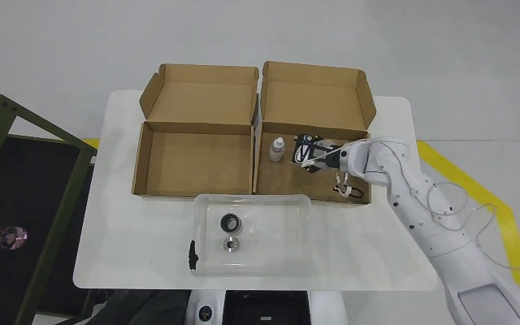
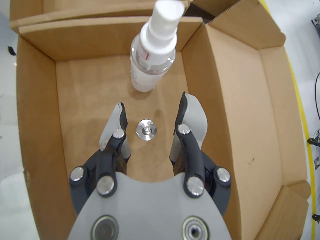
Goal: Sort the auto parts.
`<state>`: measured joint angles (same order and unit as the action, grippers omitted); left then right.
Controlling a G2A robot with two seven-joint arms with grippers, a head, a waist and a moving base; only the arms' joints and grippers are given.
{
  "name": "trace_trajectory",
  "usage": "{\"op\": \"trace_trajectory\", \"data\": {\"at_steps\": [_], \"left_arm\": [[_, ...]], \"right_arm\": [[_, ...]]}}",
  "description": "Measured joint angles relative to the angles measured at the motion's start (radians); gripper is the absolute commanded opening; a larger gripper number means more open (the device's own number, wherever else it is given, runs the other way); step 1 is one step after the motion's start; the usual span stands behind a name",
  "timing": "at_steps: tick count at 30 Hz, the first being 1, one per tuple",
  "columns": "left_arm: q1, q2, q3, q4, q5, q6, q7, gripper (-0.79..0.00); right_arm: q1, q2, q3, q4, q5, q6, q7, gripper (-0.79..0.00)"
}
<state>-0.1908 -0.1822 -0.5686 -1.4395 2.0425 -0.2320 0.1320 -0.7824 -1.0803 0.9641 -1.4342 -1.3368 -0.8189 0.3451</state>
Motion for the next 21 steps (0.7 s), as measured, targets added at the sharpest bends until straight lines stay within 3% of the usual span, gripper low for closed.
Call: {"op": "trace_trajectory", "data": {"at_steps": [11,21], "left_arm": [[0.000,0.000,0.000,0.000,0.000,0.000,0.000,0.000],[0.000,0.000,0.000,0.000,0.000,0.000,0.000,0.000]], "right_arm": [[-0.116,0.032,0.134,-0.230,0.097,0.013,0.005,-0.394],[-0.181,0.027,0.089,-0.379,0.161,0.023,-0.003,-0.388]]}}
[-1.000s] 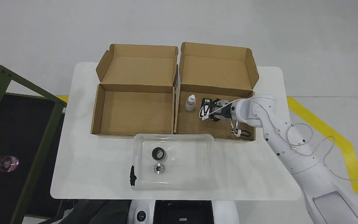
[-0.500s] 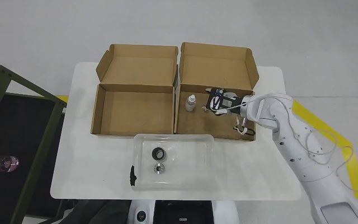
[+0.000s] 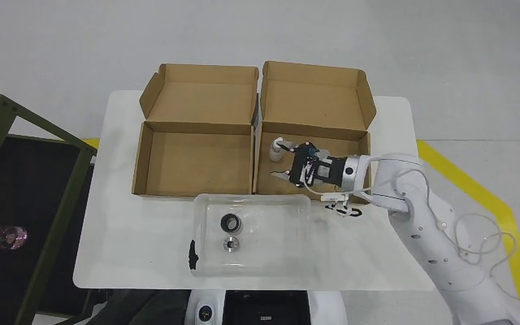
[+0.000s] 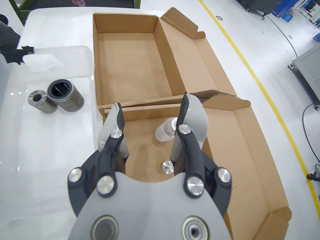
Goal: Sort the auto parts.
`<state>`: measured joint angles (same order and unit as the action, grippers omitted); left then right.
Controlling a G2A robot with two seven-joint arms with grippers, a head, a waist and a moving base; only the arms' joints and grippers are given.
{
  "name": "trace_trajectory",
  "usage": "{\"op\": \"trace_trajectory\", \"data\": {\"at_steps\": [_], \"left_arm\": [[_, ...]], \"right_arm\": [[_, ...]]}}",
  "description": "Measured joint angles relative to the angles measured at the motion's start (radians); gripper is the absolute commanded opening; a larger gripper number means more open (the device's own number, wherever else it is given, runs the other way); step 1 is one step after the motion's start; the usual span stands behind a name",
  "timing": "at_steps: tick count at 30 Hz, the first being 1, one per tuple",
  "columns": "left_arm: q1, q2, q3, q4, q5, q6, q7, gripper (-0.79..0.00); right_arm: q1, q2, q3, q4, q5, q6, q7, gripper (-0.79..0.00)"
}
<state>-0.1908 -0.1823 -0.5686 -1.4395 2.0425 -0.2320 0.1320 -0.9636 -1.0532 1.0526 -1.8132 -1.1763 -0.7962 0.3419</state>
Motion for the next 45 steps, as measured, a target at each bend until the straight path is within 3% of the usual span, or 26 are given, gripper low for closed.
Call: {"op": "trace_trajectory", "data": {"at_steps": [29,45], "left_arm": [[0.000,0.000,0.000,0.000,0.000,0.000,0.000,0.000],[0.000,0.000,0.000,0.000,0.000,0.000,0.000,0.000]], "right_arm": [[0.028,-0.066,-0.302,-0.058,-0.060,0.011,0.023,-0.394],[0.031,-0.093,-0.383,0.014,-0.164,0.026,0.015,-0.326]]}}
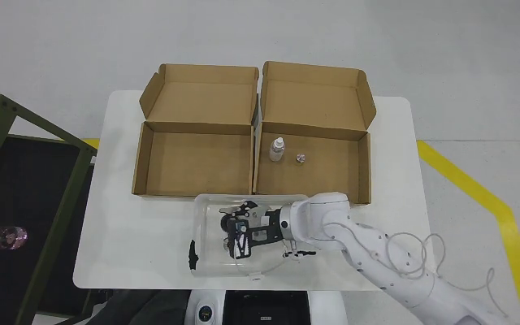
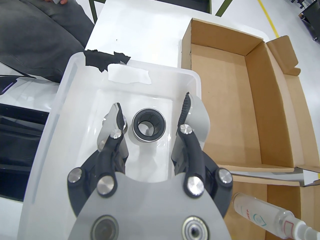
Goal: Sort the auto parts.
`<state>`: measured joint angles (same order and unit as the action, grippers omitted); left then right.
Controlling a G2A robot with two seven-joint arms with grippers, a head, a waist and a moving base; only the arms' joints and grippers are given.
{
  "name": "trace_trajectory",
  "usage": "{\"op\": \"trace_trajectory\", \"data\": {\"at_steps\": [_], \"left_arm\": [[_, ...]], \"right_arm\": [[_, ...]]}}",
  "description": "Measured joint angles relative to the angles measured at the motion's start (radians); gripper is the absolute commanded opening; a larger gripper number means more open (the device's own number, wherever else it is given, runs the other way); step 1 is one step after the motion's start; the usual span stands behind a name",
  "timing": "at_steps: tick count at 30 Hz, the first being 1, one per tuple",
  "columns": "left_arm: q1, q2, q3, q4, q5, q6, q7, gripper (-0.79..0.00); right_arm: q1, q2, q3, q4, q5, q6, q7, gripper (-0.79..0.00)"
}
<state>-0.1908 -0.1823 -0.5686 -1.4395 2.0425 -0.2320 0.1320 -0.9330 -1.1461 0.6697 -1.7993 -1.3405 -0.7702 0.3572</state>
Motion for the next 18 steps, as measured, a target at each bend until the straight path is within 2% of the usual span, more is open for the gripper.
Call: {"op": "trace_trajectory", "data": {"at_steps": [3,13,18], "left_arm": [[0.000,0.000,0.000,0.000,0.000,0.000,0.000,0.000],[0.000,0.000,0.000,0.000,0.000,0.000,0.000,0.000],[0.000,0.000,0.000,0.000,0.000,0.000,0.000,0.000]], "right_arm": [[0.004,-0.006,-0.012,0.014,-0.016,0.004,0.000,-0.296],[0.021,-0.028,-0.048,0.079,-0.052,0.023,-0.009,-0.296],[0.029,-0.038,-0.054,0.106,-0.055,0.033,-0.013,-0.339]]}}
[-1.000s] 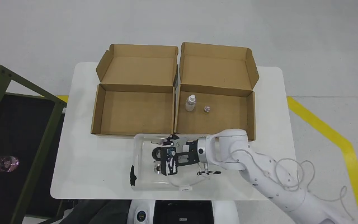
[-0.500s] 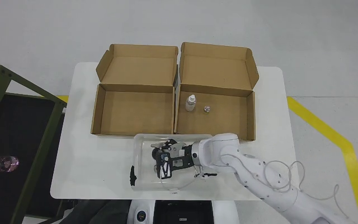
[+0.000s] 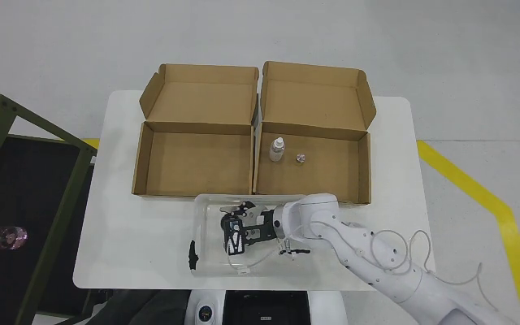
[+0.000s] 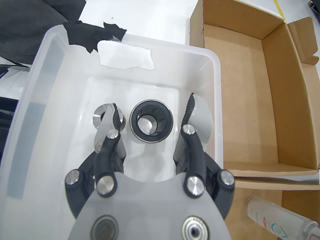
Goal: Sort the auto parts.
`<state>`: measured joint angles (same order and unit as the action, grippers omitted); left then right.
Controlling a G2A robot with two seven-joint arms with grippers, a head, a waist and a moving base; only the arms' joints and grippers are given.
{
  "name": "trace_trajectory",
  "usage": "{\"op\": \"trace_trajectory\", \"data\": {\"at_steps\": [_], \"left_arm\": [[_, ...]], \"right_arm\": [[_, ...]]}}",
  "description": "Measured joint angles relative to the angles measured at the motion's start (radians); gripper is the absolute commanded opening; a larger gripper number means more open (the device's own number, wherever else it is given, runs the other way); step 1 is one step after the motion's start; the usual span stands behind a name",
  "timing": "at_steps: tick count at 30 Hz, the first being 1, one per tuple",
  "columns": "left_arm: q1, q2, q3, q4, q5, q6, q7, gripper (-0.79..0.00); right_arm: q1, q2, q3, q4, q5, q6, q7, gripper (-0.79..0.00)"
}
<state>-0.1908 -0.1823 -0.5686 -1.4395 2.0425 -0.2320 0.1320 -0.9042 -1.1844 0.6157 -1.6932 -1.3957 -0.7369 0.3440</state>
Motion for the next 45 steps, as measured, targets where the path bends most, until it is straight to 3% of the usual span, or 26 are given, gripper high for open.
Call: {"op": "trace_trajectory", "data": {"at_steps": [15,37,41,45], "left_arm": [[0.000,0.000,0.000,0.000,0.000,0.000,0.000,0.000],[0.000,0.000,0.000,0.000,0.000,0.000,0.000,0.000],[0.000,0.000,0.000,0.000,0.000,0.000,0.000,0.000],[0.000,0.000,0.000,0.000,0.000,0.000,0.000,0.000]], "right_arm": [[0.001,-0.024,-0.016,0.046,-0.017,0.022,-0.005,-0.397],[-0.005,-0.047,-0.020,0.090,-0.031,0.007,-0.006,-0.357],[-0.004,-0.050,-0.017,0.101,-0.030,0.005,-0.010,-0.437],[-0.002,-0.054,-0.013,0.112,-0.027,0.000,-0.018,-0.730]]}}
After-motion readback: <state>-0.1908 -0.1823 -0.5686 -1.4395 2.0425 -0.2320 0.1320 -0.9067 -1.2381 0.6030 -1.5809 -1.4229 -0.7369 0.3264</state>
